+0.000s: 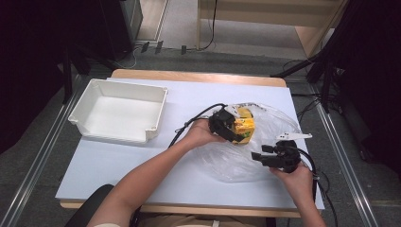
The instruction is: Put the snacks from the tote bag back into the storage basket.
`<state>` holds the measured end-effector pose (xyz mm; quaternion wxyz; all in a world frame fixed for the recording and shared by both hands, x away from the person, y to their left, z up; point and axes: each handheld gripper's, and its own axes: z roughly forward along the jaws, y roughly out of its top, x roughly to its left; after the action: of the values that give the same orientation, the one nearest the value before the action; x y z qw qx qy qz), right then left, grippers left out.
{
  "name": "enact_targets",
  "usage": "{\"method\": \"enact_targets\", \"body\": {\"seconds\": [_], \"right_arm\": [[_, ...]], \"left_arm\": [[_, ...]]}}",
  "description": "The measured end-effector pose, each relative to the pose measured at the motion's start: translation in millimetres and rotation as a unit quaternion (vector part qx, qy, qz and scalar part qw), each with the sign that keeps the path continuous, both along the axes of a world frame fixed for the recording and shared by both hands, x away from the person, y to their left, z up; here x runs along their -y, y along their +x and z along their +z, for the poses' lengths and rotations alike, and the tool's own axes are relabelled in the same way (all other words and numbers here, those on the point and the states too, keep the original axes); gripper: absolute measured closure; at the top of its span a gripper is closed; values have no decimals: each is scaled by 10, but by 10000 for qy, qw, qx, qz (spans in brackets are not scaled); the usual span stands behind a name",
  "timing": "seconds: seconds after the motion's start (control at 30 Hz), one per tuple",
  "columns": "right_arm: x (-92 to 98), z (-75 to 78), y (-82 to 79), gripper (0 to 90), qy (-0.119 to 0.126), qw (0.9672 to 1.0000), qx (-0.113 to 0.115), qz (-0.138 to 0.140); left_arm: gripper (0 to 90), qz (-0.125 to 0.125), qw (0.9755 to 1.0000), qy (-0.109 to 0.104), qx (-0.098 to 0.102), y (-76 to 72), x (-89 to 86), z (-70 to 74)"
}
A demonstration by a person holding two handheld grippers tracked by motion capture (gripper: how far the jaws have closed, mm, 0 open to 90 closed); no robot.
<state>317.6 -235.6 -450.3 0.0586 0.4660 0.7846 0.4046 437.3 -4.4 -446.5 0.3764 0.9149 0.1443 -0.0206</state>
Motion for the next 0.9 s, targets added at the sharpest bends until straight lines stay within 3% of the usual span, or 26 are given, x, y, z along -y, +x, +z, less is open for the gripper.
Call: {"method": "enact_targets", "body": {"seconds": [0.13, 0.23, 0.4, 0.9], "right_arm": [[-6, -4, 1, 388, -2, 10000, -17, 34], [-6, -6, 2, 388, -3, 10000, -18, 30], [0, -7, 6, 389, 0, 10000, -11, 37], [-12, 0, 8, 390, 13, 10000, 6, 62]], "left_arm": [[489, -4, 9998, 95, 192, -33, 16, 23], [500, -8, 9997, 109, 209, -37, 17, 30], [505, 155, 9999, 51, -1, -22, 5, 41], [509, 276, 9995, -50, -168, -48, -14, 204]]}}
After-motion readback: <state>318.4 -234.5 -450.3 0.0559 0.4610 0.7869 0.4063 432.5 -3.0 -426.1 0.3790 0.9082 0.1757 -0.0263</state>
